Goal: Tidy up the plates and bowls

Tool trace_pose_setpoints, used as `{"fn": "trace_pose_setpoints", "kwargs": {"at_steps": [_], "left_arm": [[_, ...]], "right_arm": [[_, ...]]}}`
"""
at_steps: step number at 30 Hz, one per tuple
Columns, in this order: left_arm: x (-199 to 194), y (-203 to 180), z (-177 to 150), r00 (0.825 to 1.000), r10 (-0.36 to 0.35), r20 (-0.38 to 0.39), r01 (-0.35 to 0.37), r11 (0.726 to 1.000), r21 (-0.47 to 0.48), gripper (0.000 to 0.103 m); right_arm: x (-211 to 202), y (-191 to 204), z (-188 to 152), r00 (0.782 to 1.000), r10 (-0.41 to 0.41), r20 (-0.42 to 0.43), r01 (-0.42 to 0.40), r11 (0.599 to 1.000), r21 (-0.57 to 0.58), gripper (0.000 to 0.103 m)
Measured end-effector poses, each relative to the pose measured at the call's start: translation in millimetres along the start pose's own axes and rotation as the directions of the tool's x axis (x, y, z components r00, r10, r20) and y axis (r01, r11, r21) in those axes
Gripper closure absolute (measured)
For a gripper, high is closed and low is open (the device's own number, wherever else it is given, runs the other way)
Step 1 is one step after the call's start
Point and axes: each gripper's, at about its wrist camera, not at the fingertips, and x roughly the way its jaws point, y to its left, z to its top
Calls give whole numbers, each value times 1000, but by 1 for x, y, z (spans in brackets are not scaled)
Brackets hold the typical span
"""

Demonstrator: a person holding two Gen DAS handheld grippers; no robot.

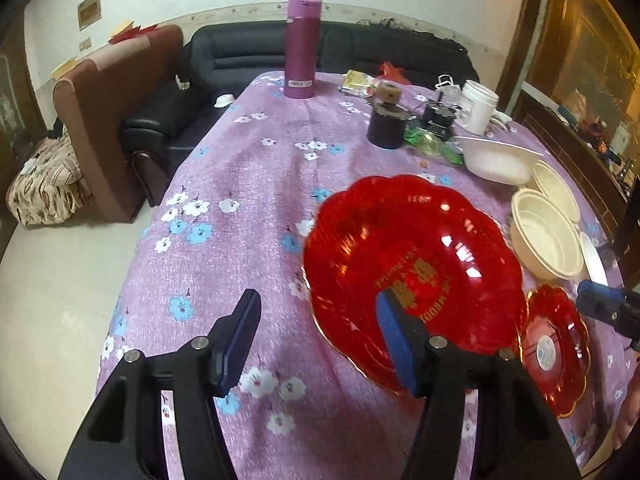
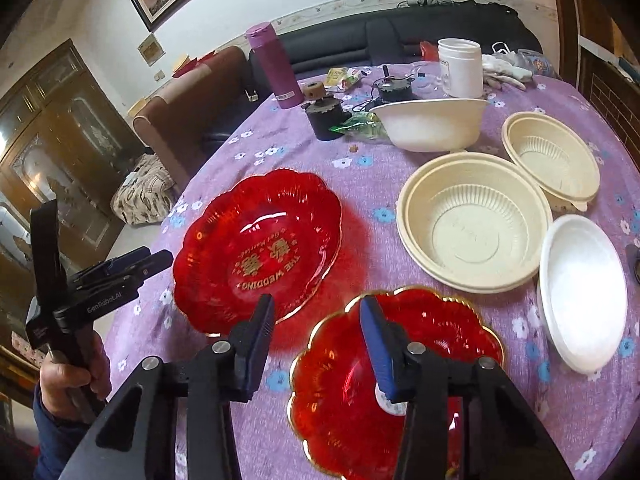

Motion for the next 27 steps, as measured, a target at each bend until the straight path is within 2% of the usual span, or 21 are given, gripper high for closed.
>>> {"fn": "trace_pose_setpoints", "kwargs": {"at_steps": [6,13,18,23,27], "left_arm": [[12,10,7,999,-10,-33,9,1000,-10,43],[24,15,12,997,-21,-68,19,1000,-21,42],[24,13,17,998,-27,-65,26,1000,-18,42],[24,12,22,998,-17,-57,17,1000,-4,42],[28,13,26,998,-17,-61,16,1000,-8,42]], "right_arm": [[16,-12,7,1000,-7,-26,8,999,44,55],[27,-22,13,998,39,-51,-35,996,86,55],[31,-19,17,997,55,-61,-51,996,68,55],[35,-24,23,994,96,-58,-89,990,106,57],[38,-21,28,996,74,-59,-68,993,94,57]]}}
